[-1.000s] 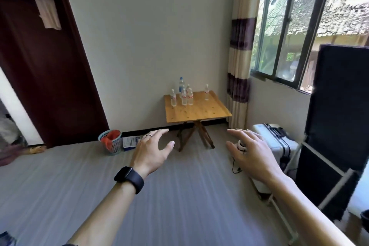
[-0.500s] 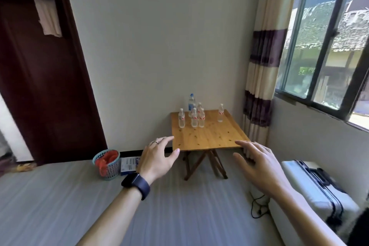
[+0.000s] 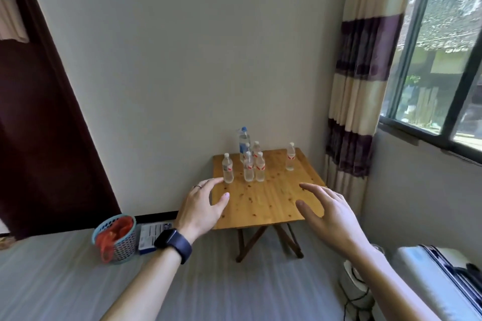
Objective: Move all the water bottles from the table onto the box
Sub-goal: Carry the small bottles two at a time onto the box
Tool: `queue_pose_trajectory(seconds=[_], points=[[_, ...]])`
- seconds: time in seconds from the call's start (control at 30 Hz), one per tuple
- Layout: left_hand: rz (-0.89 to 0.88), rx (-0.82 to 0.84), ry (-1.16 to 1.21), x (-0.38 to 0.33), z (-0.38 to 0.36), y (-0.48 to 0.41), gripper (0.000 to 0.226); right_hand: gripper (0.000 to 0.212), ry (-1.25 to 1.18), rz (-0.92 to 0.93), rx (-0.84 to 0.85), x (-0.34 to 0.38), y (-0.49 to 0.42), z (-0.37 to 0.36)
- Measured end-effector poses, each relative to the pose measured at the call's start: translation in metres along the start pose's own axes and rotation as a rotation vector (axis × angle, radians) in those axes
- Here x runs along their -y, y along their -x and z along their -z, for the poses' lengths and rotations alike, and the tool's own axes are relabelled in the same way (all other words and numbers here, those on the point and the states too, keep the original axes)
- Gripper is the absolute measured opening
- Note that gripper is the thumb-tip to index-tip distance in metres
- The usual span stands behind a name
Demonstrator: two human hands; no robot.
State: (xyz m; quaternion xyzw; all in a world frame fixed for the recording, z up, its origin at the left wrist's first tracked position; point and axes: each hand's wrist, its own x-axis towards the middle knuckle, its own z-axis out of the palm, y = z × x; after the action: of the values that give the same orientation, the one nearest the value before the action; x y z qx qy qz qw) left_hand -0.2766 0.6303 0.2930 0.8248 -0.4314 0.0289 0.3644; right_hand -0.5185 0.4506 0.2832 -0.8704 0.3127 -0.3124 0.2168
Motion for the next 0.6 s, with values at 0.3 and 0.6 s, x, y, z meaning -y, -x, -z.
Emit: queue_pose_trajectory(seconds=[0.3, 0.6], points=[[0.189, 0.043, -0.012, 0.077, -0.079, -0.119, 0.044, 0.052, -0.042, -0.023, 0.149, -0.073, -0.150, -0.090], [0.309, 0.148, 0.030, 0.183, -0.154, -0.254, 0.048, 0.047, -0.041, -0.128, 0.257, -0.121, -0.279, -0.204]])
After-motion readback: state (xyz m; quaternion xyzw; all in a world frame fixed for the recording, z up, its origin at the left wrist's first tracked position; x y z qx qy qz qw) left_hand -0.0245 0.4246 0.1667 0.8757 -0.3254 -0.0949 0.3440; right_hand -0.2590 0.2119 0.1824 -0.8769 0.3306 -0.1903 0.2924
